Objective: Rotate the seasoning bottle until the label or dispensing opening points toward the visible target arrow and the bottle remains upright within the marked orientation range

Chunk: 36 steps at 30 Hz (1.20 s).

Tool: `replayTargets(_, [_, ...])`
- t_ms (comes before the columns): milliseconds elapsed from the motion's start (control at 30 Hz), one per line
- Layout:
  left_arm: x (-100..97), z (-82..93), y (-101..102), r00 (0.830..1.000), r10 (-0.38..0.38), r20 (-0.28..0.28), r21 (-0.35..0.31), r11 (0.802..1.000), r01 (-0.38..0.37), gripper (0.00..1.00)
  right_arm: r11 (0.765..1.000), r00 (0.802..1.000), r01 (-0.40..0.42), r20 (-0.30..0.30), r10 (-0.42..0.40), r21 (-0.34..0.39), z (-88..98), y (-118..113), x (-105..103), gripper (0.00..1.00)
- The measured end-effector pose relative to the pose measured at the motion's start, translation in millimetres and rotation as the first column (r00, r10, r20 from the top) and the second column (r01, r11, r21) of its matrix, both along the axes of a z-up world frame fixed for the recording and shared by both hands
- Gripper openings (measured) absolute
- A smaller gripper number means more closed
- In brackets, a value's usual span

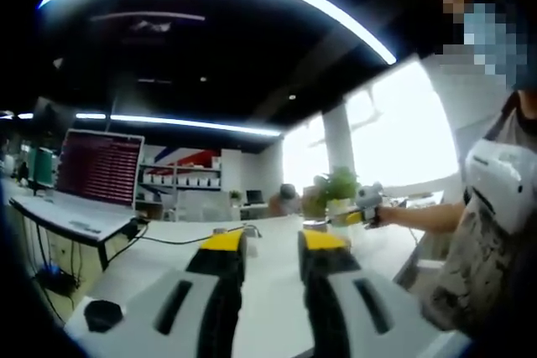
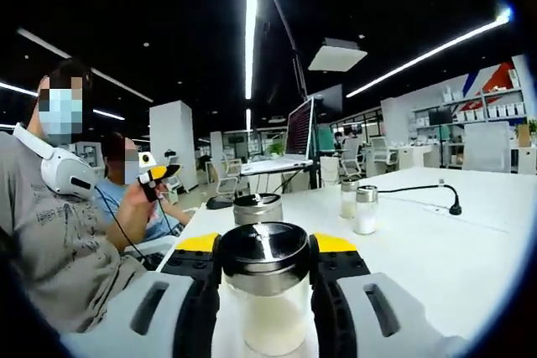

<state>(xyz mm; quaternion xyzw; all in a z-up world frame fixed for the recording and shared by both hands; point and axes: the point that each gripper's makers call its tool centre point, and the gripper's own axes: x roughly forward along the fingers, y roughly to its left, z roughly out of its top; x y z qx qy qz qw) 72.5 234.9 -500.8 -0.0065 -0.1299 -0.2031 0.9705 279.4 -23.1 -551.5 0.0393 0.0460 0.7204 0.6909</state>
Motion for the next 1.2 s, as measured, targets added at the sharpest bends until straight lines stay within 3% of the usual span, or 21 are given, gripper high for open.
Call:
replayTargets(100, [0.0,-0.4,-0.7,1.000,-0.004,-0.001,0.003,1.000,0.004,0.26,1.000,1.000,-0.006,-0.008,0.006,0.003,-1.4,0.5,-1.6,0.42])
replayTargets(233, [3.1,-1.2,-0.1,1.000,-0.001,-0.002,-0.002,1.000,0.001,0.26,0.999,0.998,0.001,0.066,0.002,-0.042,-4.6,1.6,-4.7,0.41])
replayTargets(400, [5.7,-4.7,-6.1,1.000,-0.013,-0.015,0.007,1.000,0.014,0.26,0.998,0.997,0.012,0.081,-0.007,-0.064,-7.0,2.0,-1.9,0.41])
replayTargets(500, [6.6,-5.1,-9.9,1.000,-0.024,-0.018,0.008,1.000,0.024,0.26,0.990,0.996,0.051,0.077,-0.041,-0.134,-17.3,-0.1,0.5,0.43])
replayTargets(533, [7.4,-5.8,-10.6,0.999,-0.024,-0.021,0.008,1.000,0.024,0.26,0.990,0.998,0.047,0.048,-0.041,-0.133,-17.4,0.6,-1.5,0.52])
replayTargets(600, [8.8,-6.7,-11.0,0.999,-0.023,-0.027,0.009,1.000,0.023,0.26,0.997,0.998,0.066,-0.012,-0.066,-0.029,-0.8,2.7,-5.2,0.74])
replayTargets(633, [9.2,-6.8,-11.6,0.999,-0.023,-0.029,0.010,1.000,0.023,0.26,0.996,0.995,0.094,-0.035,-0.093,0.009,6.1,1.2,-4.5,0.81])
replayTargets(667, [9.3,-6.5,-12.5,0.999,-0.024,-0.029,0.012,1.000,0.024,0.26,0.992,0.991,0.126,-0.040,-0.125,0.029,10.1,-1.5,-2.8,0.81])
replayTargets(733, [9.7,-5.3,-14.7,0.999,-0.026,-0.028,0.012,1.000,0.026,0.26,0.970,0.970,0.241,-0.017,-0.241,0.027,10.5,-8.3,6.9,0.73])
replayTargets(800, [9.5,-3.1,-17.5,1.000,-0.023,-0.021,0.016,1.000,0.024,0.26,0.938,0.938,0.346,0.031,-0.346,0.015,10.0,-14.9,14.2,0.62])
replayTargets(833, [9.0,-1.2,-19.8,1.000,-0.023,-0.013,0.021,1.000,0.023,0.26,0.933,0.932,0.359,0.050,-0.360,0.036,13.6,-14.8,10.5,0.59])
replayTargets(933, [7.5,1.0,-27.9,0.999,-0.034,-0.004,0.035,0.999,0.034,0.26,0.918,0.919,0.393,-0.059,-0.390,0.060,18.5,-10.1,1.8,0.63])
replayTargets(967, [7.4,0.8,-29.0,0.999,-0.035,-0.005,0.038,0.999,0.035,0.26,0.910,0.911,0.412,-0.056,-0.410,0.049,17.5,-10.2,2.6,0.61])
replayTargets(1000, [7.5,0.4,-29.1,0.999,-0.035,-0.006,0.040,0.999,0.035,0.26,0.897,0.900,0.437,-0.016,-0.437,0.068,21.9,-8.3,3.2,0.60])
replayTargets(1100, [7.9,-0.9,-27.1,1.000,-0.026,-0.012,0.041,0.999,0.027,0.26,0.847,0.847,0.531,0.011,-0.531,0.022,19.3,-10.5,13.3,0.53])
replayTargets(1200, [6.8,0.0,-25.3,1.000,-0.020,-0.010,0.039,0.999,0.020,0.26,0.840,0.840,0.542,0.028,-0.542,0.012,20.6,-6.2,13.6,0.51])
